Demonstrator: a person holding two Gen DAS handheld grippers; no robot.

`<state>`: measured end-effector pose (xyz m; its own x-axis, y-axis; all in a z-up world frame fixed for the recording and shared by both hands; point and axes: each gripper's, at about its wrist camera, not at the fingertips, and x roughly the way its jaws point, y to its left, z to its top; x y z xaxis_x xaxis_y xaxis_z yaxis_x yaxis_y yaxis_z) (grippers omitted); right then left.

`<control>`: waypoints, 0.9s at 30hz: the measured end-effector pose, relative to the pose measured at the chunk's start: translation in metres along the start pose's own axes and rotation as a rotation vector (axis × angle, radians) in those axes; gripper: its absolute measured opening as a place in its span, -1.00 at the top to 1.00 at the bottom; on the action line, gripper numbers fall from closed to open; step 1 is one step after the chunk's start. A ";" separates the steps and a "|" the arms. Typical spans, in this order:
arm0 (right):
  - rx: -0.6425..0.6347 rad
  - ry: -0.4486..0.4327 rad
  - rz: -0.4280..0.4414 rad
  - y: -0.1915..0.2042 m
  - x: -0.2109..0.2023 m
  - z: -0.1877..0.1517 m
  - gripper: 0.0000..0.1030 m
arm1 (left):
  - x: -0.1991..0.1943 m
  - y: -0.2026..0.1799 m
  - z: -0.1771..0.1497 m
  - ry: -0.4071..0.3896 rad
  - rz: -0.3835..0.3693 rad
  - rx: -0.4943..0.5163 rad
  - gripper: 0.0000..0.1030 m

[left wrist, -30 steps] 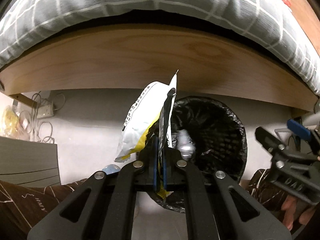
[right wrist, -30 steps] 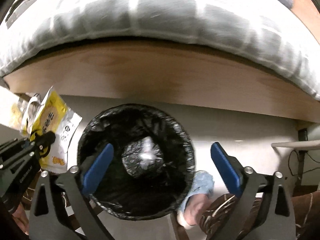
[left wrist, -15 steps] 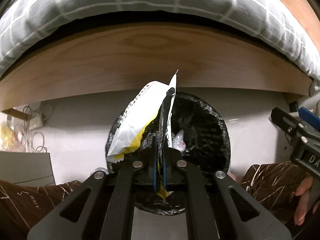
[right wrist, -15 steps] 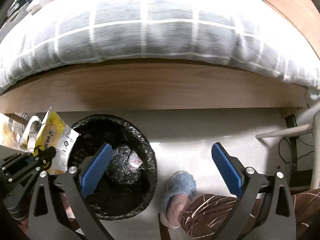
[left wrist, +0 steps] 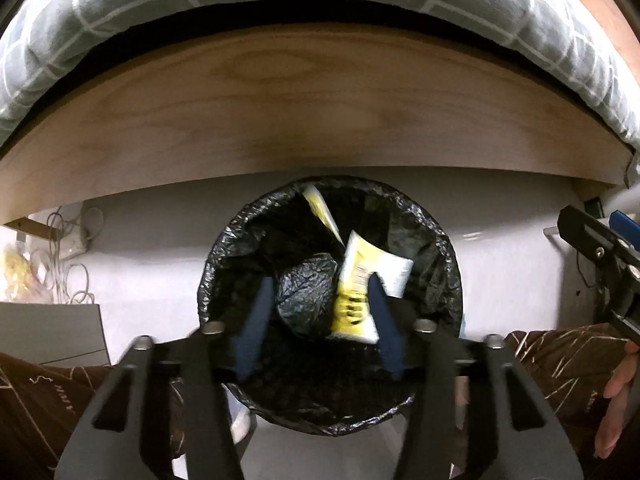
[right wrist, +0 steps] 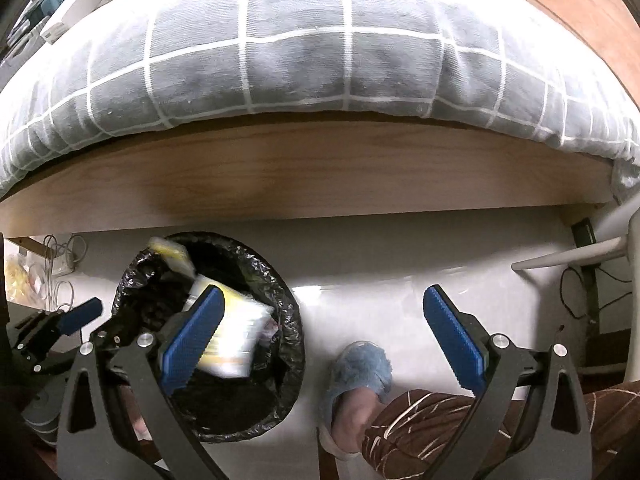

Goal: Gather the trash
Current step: 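Raise both open tools from the bin back toward the bed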

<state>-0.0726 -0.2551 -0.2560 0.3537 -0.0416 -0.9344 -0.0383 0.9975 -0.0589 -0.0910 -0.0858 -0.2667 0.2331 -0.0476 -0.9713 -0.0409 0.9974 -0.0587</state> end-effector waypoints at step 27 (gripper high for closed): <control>-0.018 -0.281 0.052 0.029 -0.110 0.061 -0.85 | -0.152 0.054 0.049 -0.325 0.047 -0.062 -0.89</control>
<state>-0.0550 -0.2181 -0.1336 0.5960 0.0289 -0.8025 -0.0783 0.9967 -0.0222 -0.0806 -0.0224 -0.1107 0.5271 0.0281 -0.8494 -0.1159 0.9925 -0.0391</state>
